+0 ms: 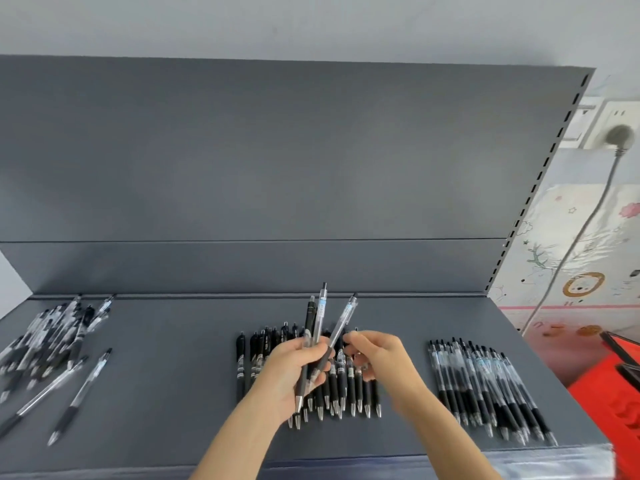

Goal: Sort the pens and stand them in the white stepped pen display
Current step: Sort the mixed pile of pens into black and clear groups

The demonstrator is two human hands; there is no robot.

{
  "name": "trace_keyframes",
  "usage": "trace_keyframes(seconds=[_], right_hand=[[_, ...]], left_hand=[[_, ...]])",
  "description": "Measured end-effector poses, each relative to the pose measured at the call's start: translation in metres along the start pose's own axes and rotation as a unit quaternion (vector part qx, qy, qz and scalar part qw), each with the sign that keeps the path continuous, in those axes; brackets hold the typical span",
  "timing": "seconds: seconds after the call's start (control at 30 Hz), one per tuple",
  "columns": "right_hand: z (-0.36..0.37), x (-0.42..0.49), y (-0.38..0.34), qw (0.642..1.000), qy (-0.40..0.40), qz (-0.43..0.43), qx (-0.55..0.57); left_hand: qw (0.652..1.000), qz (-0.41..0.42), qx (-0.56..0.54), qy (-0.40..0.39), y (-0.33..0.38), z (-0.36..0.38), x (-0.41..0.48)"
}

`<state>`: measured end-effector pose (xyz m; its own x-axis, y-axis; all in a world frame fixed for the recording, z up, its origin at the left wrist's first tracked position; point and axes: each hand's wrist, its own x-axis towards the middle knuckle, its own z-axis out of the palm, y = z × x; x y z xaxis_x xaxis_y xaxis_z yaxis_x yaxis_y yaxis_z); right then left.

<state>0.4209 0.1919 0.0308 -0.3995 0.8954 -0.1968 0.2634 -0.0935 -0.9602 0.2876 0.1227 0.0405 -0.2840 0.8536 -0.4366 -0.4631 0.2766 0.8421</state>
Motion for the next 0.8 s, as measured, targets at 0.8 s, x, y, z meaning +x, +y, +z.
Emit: trace_keyframes(seconds=[0.8], right_hand=[[-0.12, -0.029, 0.041, 0.975, 0.167, 0.08, 0.123]], left_hand=[[0.93, 0.035, 0.335, -0.147, -0.046, 0.108, 0.027]])
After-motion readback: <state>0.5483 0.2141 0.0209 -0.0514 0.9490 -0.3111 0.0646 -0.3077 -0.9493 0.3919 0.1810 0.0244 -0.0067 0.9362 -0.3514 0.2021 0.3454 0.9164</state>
